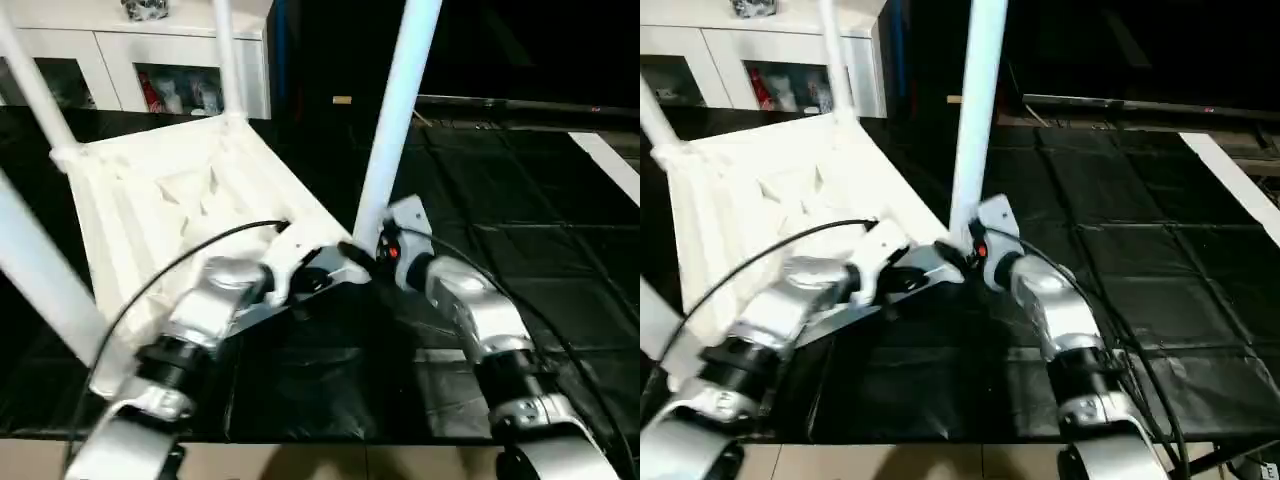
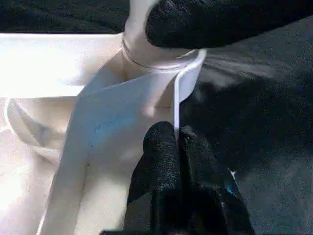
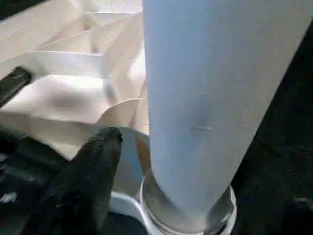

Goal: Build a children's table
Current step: Rotate leg to tighten

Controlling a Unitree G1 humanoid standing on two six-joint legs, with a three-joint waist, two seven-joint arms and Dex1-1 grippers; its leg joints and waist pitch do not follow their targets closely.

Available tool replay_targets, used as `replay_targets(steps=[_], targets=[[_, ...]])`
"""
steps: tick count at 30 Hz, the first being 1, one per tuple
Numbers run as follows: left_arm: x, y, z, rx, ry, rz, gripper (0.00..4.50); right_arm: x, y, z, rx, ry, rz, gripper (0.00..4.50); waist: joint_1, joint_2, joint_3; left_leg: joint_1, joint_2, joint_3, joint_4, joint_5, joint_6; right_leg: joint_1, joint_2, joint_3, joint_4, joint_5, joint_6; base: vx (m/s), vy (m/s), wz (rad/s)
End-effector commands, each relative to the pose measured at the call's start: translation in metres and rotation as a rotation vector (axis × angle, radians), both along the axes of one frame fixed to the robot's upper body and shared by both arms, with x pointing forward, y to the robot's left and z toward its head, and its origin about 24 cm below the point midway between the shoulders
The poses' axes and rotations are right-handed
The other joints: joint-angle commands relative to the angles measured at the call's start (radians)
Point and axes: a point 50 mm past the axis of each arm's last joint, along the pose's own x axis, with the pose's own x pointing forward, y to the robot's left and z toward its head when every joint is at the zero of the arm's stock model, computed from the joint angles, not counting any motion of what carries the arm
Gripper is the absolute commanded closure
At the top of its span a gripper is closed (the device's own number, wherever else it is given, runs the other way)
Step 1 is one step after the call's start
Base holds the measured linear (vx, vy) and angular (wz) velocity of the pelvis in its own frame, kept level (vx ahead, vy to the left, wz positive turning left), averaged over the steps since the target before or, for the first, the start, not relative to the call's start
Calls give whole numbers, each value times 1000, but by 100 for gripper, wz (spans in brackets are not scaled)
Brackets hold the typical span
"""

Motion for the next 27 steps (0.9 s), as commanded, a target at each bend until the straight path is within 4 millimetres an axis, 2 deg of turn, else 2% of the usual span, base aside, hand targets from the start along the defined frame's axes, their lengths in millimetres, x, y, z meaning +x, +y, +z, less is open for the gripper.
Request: replay_targets(steps=[1, 2, 3, 4, 5, 6, 7, 8, 9, 11, 15, 16, 17, 18, 20, 21, 23, 24, 27], targets=[[-1, -10, 13, -38, -56, -82, 450, -5, 8, -5, 19, 21, 81, 73, 8, 9, -61, -2, 19, -3, -65, -212, 29, 57, -62, 46, -78, -229, -193, 0, 0, 0], [-6, -4, 14, -35, -43, -167, 450, -7, -5, 1, 34, -9, 156, 45, 11, 9, -62, -1, 20, -3, -64, -211, 29, 58, -64, 46, -79, -225, -196, 0, 0, 0], [-6, -4, 14, -36, -41, -171, 450, -8, -5, 2, 35, -11, 160, 45, 14, 8, -65, 0, 20, -3, -62, -207, 32, 60, -64, 46, -76, -211, -198, 0, 0, 0], [-6, -4, 14, -36, -41, -171, 450, -8, -5, 2, 35, -11, 160, 45, 16, 9, -66, 0, 22, -1, -61, -183, 39, 59, -63, 48, -68, -155, -216, 0, 0, 0], [-11, 1, 14, -27, -32, -248, 450, -13, -16, 6, 31, -15, 262, 32, 14, -1, -66, -3, 21, 1, -59, -167, 45, 60, -61, 48, -65, -127, -222, 0, 0, 0], [-14, 4, 13, -19, -18, -285, 450, -17, -21, 8, 25, -10, 323, 12, 25, 4, -70, 0, 21, 1, -54, -131, 73, 62, -60, 47, -56, -56, -238, 0, 0, 0], [-17, 9, 12, 4, -11, -342, 450, -21, -29, 8, 3, 11, 402, 12, 27, 5, -69, -3, 23, 2, -54, -122, 79, 62, -60, 48, -53, -37, -245, 0, 0, 0], [-19, 12, 11, 24, -3, -386, 450, -26, -35, 9, -22, 31, 469, 5, 36, 5, -70, 0, 22, 1, -53, -126, 93, 62, -57, 44, -54, -34, -250, 0, 0, 0], [-19, 12, 11, 24, -3, -386, 450, -26, -35, 9, -22, 31, 469, 5, 42, 5, -67, -2, 25, 5, -52, -119, 94, 59, -59, 46, -52, -29, -257, 0, 0, 0], [-22, 17, 10, 35, 17, -449, 450, -28, -44, 10, -40, 45, 553, 1, 48, 9, -65, -1, 26, 4, -54, -148, 79, 58, -61, 44, -55, -78, -254, 0, 0, 0], [-25, 20, 11, 34, 44, -513, 450, -26, -47, 14, -35, 31, 600, 1, 58, 7, -61, 6, 29, 5, -57, -221, 41, 51, -66, 46, -67, -201, -236, 0, 0, 0], [-27, 21, 11, 33, 58, -542, 450, -25, -48, 15, -26, 31, 626, 1, 60, 6, -60, 7, 29, 5, -58, -225, 38, 50, -65, 46, -67, -209, -234, 0, 0, 0], [-28, 21, 12, 38, 65, -567, 450, -24, -48, 15, -18, 34, 651, 28, 60, 6, -61, 6, 28, 4, -57, -230, 36, 50, -66, 46, -66, -216, -236, 0, 0, 0], [-29, 22, 12, 42, 73, -589, 450, -24, -49, 16, -10, 46, 677, 28, 61, 2, -61, 5, 29, 4, -58, -231, 35, 51, -65, 45, -66, -224, -232, 0, 0, 0], [-29, 23, 12, 52, 74, -602, 450, -23, -50, 16, -5, 54, 695, 39, 63, 6, -61, 6, 30, 3, -58, -226, 36, 49, -65, 45, -64, -212, -237, 0, 0, 0], [-28, 25, 12, 64, 75, -609, 450, -23, -50, 15, 4, 81, 725, 60, 64, 0, -63, 3, 30, 3, -58, -218, 39, 53, -65, 44, -61, -206, -238, 0, 0, 0], [-27, 26, 13, 70, 72, -608, 450, -23, -49, 15, 2, 85, 735, 60, 67, 0, -63, 2, 30, 3, -57, -206, 41, 53, -66, 45, -62, -200, -235, 0, 0, 0], [-25, 27, 14, 77, 70, -606, 450, -23, -48, 15, 1, 96, 754, 79, 69, -1, -64, 1, 29, 3, -56, -188, 43, 54, -66, 44, -59, -182, -237, 0, 0, 0], [-24, 28, 15, 86, 61, -601, 450, -23, -48, 14, 0, 100, 764, 99, 71, -5, -64, 0, 28, 3, -56, -182, 43, 55, -67, 44, -59, -182, -236, 0, 0, 0]])
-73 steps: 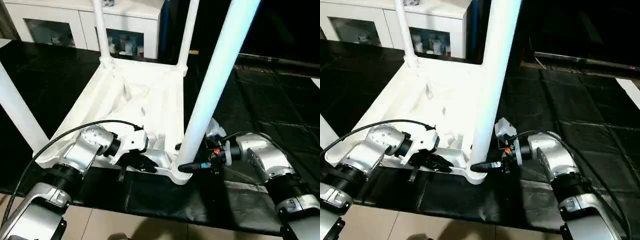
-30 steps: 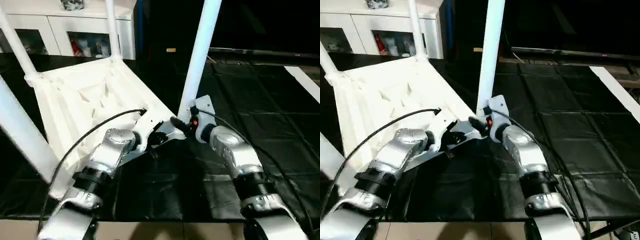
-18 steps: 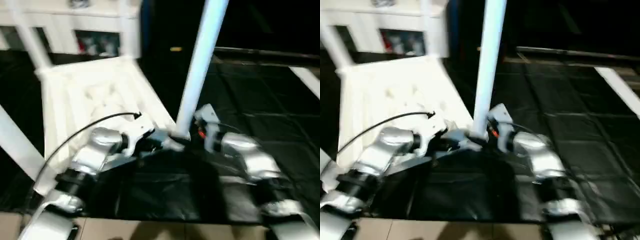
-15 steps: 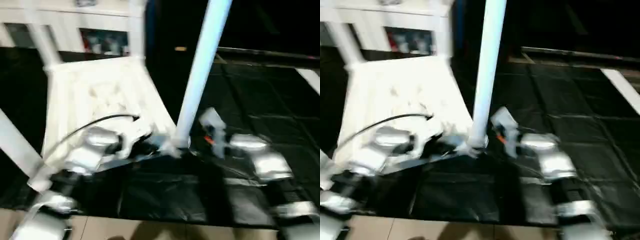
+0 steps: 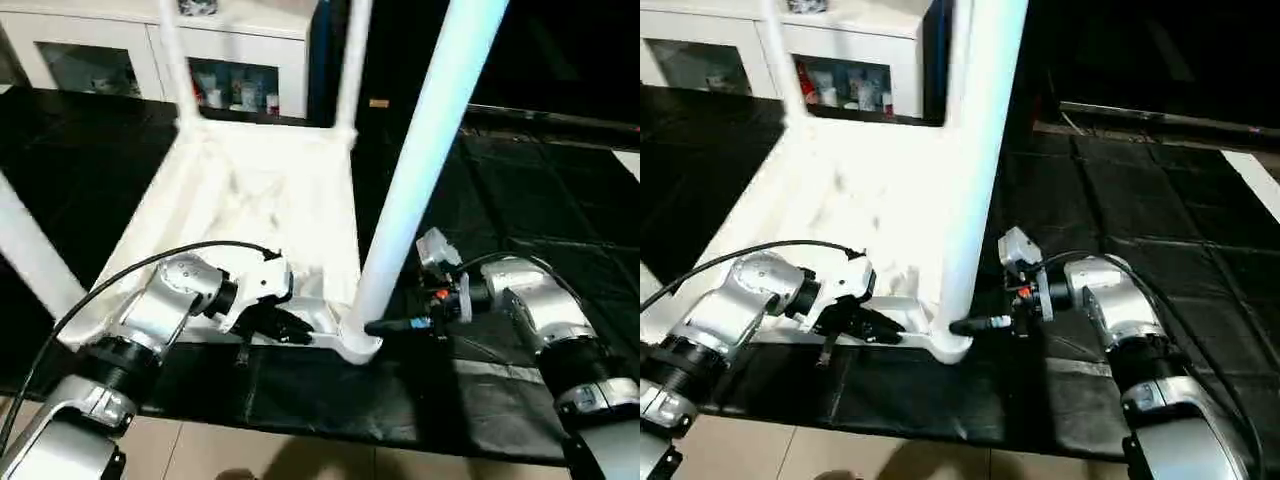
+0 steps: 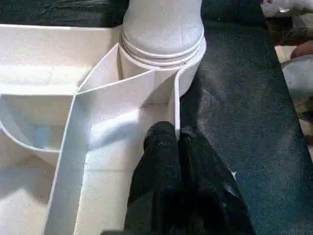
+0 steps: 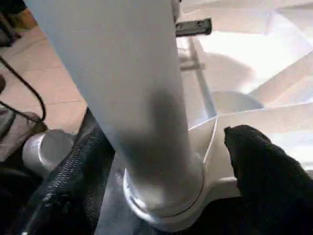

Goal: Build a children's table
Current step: Rotate leg to tighten

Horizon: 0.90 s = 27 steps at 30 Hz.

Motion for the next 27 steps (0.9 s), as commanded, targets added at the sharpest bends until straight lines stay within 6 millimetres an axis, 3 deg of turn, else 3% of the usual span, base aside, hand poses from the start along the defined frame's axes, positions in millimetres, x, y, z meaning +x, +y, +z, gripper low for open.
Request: replay_targets(steps=[1, 7, 14, 19, 22, 25, 27], targets=[[2, -6, 7, 3, -26, -51, 450, 4, 1, 7, -6, -26, 25, 99, -2, 2, -68, 5, 27, 2, -68, -180, 41, 57, -65, 44, -63, -185, -234, 0, 0, 0], [5, -3, 8, 9, -39, -42, 450, 4, 5, 5, 11, -6, 63, 152, -3, 0, -66, 5, 28, 2, -69, -194, 37, 54, -66, 43, -67, -230, -223, 0, 0, 0], [7, -1, 7, 7, -50, -23, 450, 3, 10, 2, 42, 9, 78, 212, 0, 2, -68, 7, 29, 2, -69, -191, 33, 54, -66, 44, -64, -208, -229, 0, 0, 0], [12, -6, 5, -23, -54, 100, 450, -1, 15, 0, 105, 27, 39, 241, 6, 4, -66, 10, 30, 3, -69, -204, 28, 52, -66, 45, -67, -225, -225, 0, 0, 0], [14, -19, 3, -92, -52, 225, 450, -6, 21, -6, 124, 23, -44, 247, 10, -2, -65, 9, 30, 0, -72, -203, 18, 55, -68, 45, -68, -244, -208, 0, 0, 0], [14, -34, 2, -164, -30, 337, 450, -11, 33, -15, 122, 22, -175, 249, 3, -3, -62, 8, 28, -1, -75, -203, 10, 53, -67, 47, -73, -268, -190, 0, 0, 0], [16, -43, 4, -203, -21, 413, 450, -9, 42, -19, 102, 19, -281, 251, -17, -8, -59, 3, 18, -3, -78, -232, 0, 55, -66, 42, -86, -372, -151, 0, 0, 0]])
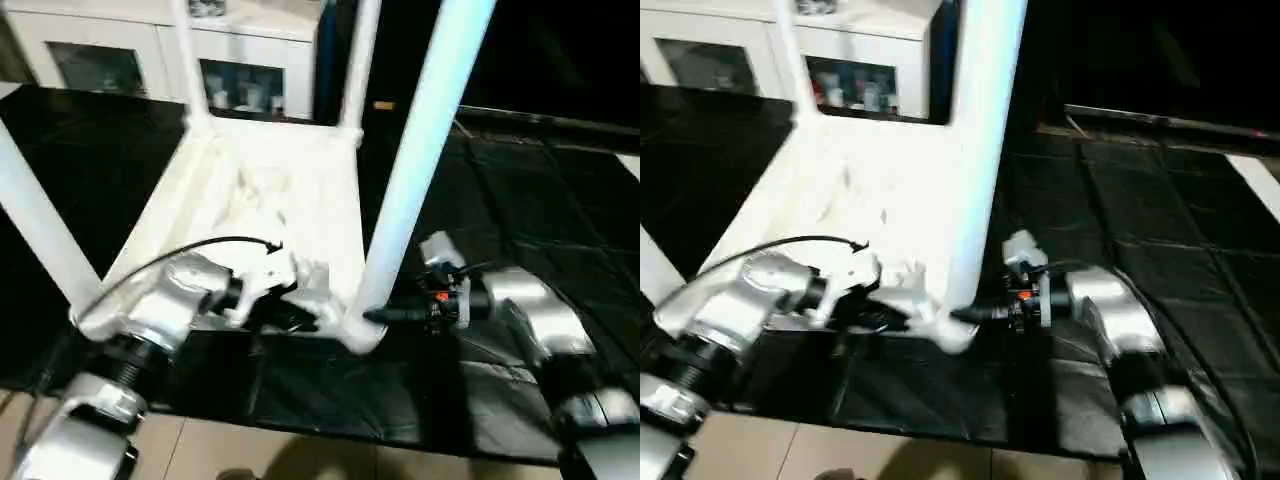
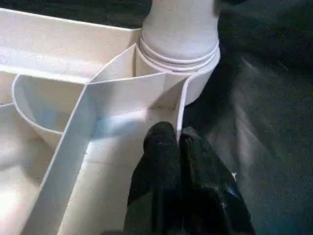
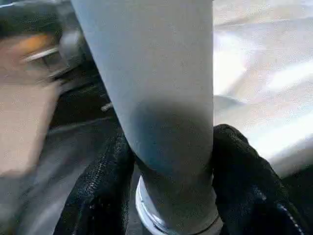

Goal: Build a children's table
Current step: Rotate leg to tighten

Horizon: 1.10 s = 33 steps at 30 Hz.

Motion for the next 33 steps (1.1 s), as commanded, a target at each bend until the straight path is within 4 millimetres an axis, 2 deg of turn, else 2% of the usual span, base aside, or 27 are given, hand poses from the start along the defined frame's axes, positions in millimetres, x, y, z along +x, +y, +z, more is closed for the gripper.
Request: replay_targets(steps=[1, 2, 3, 4, 6, 7, 8, 9, 11, 12, 15, 17, 19, 20, 21, 23, 25, 29, 31, 33], targets=[[7, -24, 14, -116, -60, 100, 450, -6, 41, -5, 9, 27, 73, 251, 2, -8, -57, -2, 19, -6, -77, -233, 0, 51, -66, 40, -87, -370, -155, 0, 0, 0], [8, -29, 15, -130, -59, 136, 450, -5, 47, -6, 0, 29, 25, 252, -11, -8, -58, -7, 16, -8, -77, -223, -2, 54, -66, 39, -92, -417, -127, 0, 0, 0], [10, -38, 17, -138, -55, 196, 450, 0, 56, -7, -20, 44, -73, 252, -20, -5, -58, -6, 15, -7, -76, -224, 2, 51, -65, 40, -96, -433, -117, 0, 0, 0], [11, -42, 17, -140, -59, 217, 450, 3, 60, -8, -34, 53, -125, 252, -22, 3, -57, -6, 14, -9, -77, -219, 1, 50, -65, 39, -97, -437, -116, 0, 0, 0], [12, -46, 18, -141, -65, 242, 450, 7, 64, -8, -53, 63, -182, 253, -36, -1, -59, -6, 12, -9, -76, -222, 4, 48, -61, 36, -101, -439, -109, 0, 0, 0], [13, -54, 20, -144, -74, 266, 450, 12, 70, -9, -83, 72, -253, 253, -36, -1, -59, -6, 12, -9, -76, -222, 4, 48, -61, 36, -101, -439, -109, 0, 0, 0], [14, -59, 22, -145, -82, 280, 450, 15, 75, -8, -106, 75, -284, 253, -46, 3, -60, -6, 12, -9, -76, -214, 6, 46, -57, 38, -99, -405, -121, 0, 0, 0], [13, -61, 23, -141, -86, 278, 450, 14, 78, -7, -111, 69, -285, 253, -49, 2, -62, -8, 12, -10, -76, -212, 9, 50, -57, 37, -96, -386, -125, 0, 0, 0], [11, -63, 23, -141, -86, 259, 450, 11, 82, -4, -102, 54, -261, 253, -46, 3, -65, -5, 13, -6, -74, -193, 25, 50, -57, 40, -94, -327, -136, 0, 0, 0], [11, -64, 24, -141, -84, 254, 450, 10, 83, -4, -93, 53, -251, 200, -45, 4, -66, -6, 13, -6, -73, -180, 31, 51, -57, 41, -91, -297, -143, 0, 0, 0], [9, -57, 22, -114, -90, 259, 450, 7, 83, 0, -70, 37, -251, 181, -43, 5, -69, -9, 15, -4, -71, -128, 50, 57, -56, 42, -77, -163, -186, 0, 0, 0], [9, -55, 21, -107, -92, 266, 450, 7, 81, 0, -70, 34, -256, 170, -42, 5, -70, -9, 15, -4, -70, -114, 55, 59, -56, 42, -74, -135, -194, 0, 0, 0], [10, -50, 20, -99, -100, 267, 450, 8, 76, 1, -67, 19, -261, 141, -43, 6, -67, -8, 15, -3, -72, -131, 55, 57, -57, 41, -78, -157, -200, 0, 0, 0], [9, -47, 19, -96, -98, 262, 450, 8, 72, 1, -67, 17, -264, 141, -44, 0, -65, -8, 14, -2, -72, -148, 52, 57, -57, 41, -82, -189, -193, 0, 0, 0], [9, -45, 19, -95, -96, 258, 450, 8, 69, 1, -68, 16, -266, 129, -42, 4, -64, -7, 15, -3, -74, -160, 48, 57, -59, 42, -84, -218, -184, 0, 0, 0], [8, -39, 19, -91, -96, 224, 450, 8, 58, 3, -66, -13, -217, 117, -42, 1, -63, -5, 16, -3, -74, -174, 46, 55, -60, 42, -88, -244, -173, 0, 0, 0], [7, -35, 18, -83, -97, 183, 450, 8, 49, 5, -71, -30, -182, 94, -41, 3, -64, -5, 17, -4, -74, -175, 48, 55, -59, 42, -86, -245, -172, 0, 0, 0], [2, -19, 16, -29, -88, 34, 450, 5, 23, 18, -49, -66, -33, 59, -35, 2, -65, -3, 19, -3, -71, -171, 61, 56, -60, 43, -82, -214, -187, 0, 0, 0], [1, -16, 15, -16, -82, 11, 450, 5, 19, 20, -43, -67, -14, 41, -34, 3, -66, -4, 20, -3, -71, -159, 67, 56, -60, 44, -77, -183, -199, 0, 0, 0], [-5, -3, 16, 16, -86, -157, 450, 7, 1, 26, -82, -78, 73, 20, -28, 2, -68, -2, 20, 0, -67, -135, 78, 55, -58, 44, -69, -117, -228, 0, 0, 0]])
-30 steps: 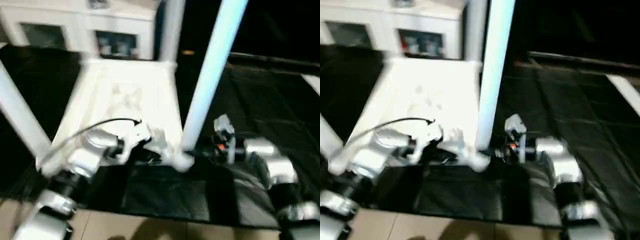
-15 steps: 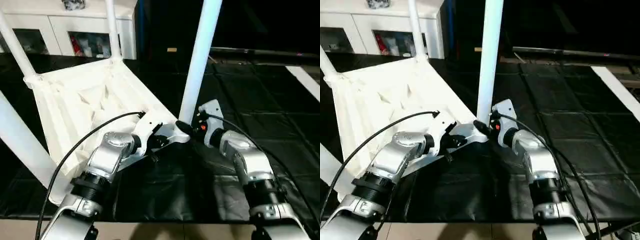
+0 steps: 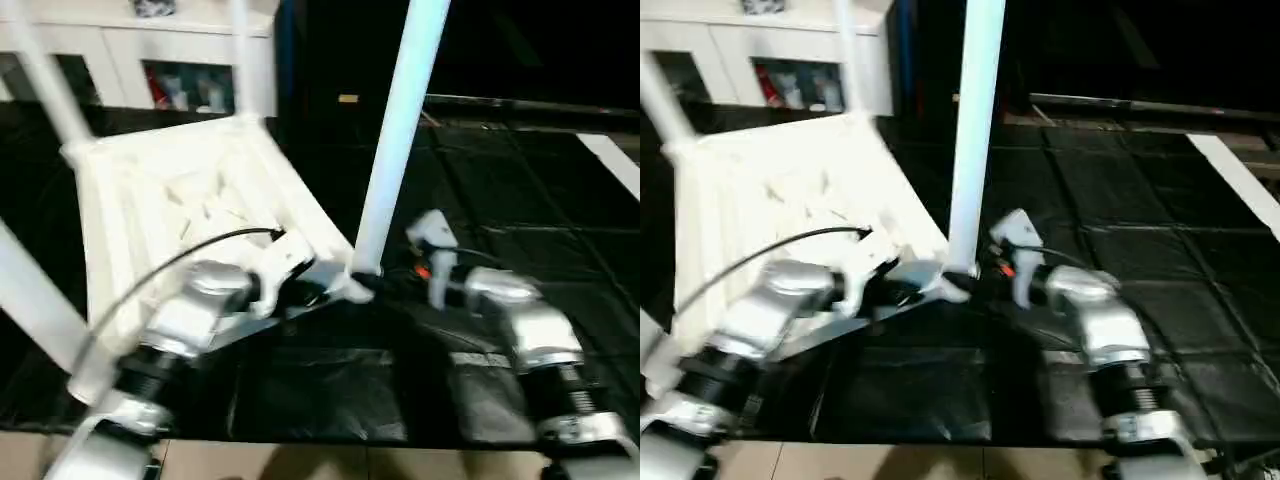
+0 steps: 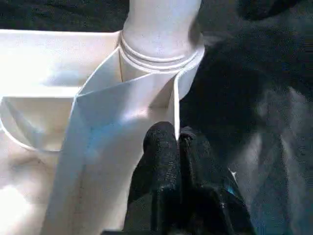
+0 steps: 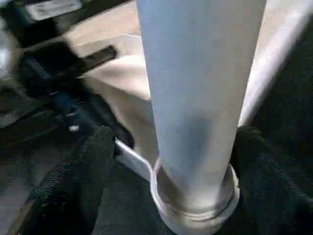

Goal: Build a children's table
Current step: Rotate leg to tighten

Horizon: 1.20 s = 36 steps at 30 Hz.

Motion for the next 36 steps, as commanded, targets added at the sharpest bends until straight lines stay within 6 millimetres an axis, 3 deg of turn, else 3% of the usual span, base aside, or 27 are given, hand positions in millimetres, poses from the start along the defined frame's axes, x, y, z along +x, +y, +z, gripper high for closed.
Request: replay_targets(steps=[1, 3, 5, 6, 9, 16, 23, 31, 36], targets=[[-8, -3, 9, 0, -8, -233, 450, 1, -9, 9, -25, -19, 126, 20, 5, 3, -68, 1, 20, 0, -54, -137, 83, 63, -60, 45, -63, -117, -230, 0, 0, 0], [-9, 1, 9, 19, 7, -262, 450, 0, -12, 10, -40, -23, 158, 20, 18, 6, -67, 8, 26, 6, -53, -131, 78, 58, -57, 46, -58, -90, -249, 0, 0, 0], [-11, 7, 10, 48, 20, -323, 450, 0, -16, 12, -82, -76, 210, 20, 27, 5, -67, 6, 26, 6, -53, -140, 71, 59, -60, 45, -55, -95, -253, 0, 0, 0], [-11, 10, 10, 70, 27, -351, 450, 1, -17, 13, -82, -83, 239, 20, 32, -1, -65, 8, 26, 8, -54, -153, 68, 57, -61, 45, -57, -122, -250, 0, 0, 0], [-11, 12, 10, 101, 32, -391, 450, -4, -16, 13, -32, -13, 333, 20, 35, -1, -64, 6, 29, 6, -55, -182, 59, 59, -63, 45, -58, -161, -242, 0, 0, 0], [-11, 14, 9, 129, 30, -432, 450, -6, -7, 8, 7, 45, 432, 68, 39, -4, -63, 4, 29, 3, -57, -198, 40, 60, -68, 45, -64, -227, -223, 0, 0, 0], [-8, 15, 8, 138, 26, -433, 450, -4, 0, 4, 7, 64, 465, 126, 41, -4, -66, 4, 29, 3, -55, -176, 37, 60, -66, 45, -58, -191, -231, 0, 0, 0], [-5, 15, 7, 131, 21, -412, 450, -5, 5, -1, 13, 90, 506, 175, 44, -5, -65, 5, 29, 2, -56, -185, 32, 59, -67, 45, -61, -220, -222, 0, 0, 0], [-2, 13, 5, 104, 17, -347, 450, -7, 9, -3, 40, 93, 497, 218, 53, -4, -66, 6, 30, 3, -55, -172, 36, 58, -66, 45, -57, -189, -229, 0, 0, 0]])
